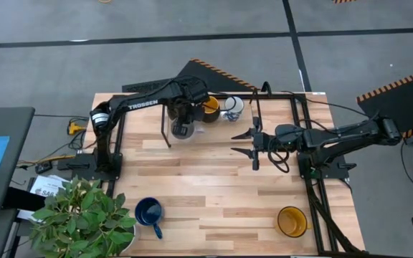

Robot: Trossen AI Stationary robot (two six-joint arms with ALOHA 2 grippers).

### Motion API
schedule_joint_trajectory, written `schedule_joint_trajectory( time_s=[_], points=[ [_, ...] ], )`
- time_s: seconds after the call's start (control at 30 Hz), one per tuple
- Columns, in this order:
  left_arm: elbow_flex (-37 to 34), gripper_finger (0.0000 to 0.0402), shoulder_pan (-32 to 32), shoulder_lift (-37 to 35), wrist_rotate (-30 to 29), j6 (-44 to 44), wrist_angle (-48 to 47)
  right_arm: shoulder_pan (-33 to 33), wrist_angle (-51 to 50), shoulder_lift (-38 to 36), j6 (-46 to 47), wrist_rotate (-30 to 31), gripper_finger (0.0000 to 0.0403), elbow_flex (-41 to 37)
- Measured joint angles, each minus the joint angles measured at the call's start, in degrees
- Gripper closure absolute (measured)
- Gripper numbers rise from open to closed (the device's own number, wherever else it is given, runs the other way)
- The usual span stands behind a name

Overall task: Place coffee mugs
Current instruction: Put the gray mug on the shelf

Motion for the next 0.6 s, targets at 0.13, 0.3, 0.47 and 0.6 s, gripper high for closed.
schedule_joint_trajectory(
  time_s=[0.13,0.3,0.47,0.6],
  points=[
    [-0.03,0.0399,0.14,-0.1,0.03,0.0,-0.26,0.0,0.02,0.0,-0.02,0.0,0.0209,0.0],
    [-0.03,0.0397,0.16,-0.1,-0.19,-0.49,-0.57,0.0,0.01,0.0,-0.02,0.0,0.0209,0.0],
    [-0.03,0.0396,0.1,-0.1,-2.85,-0.38,-0.44,0.0,0.0,0.0,-0.02,0.0,0.0209,0.0],
    [-0.09,0.0395,0.1,-0.1,-2.55,-0.88,-0.97,0.0,0.0,0.0,-0.04,0.0,0.0209,0.0]
  ],
)
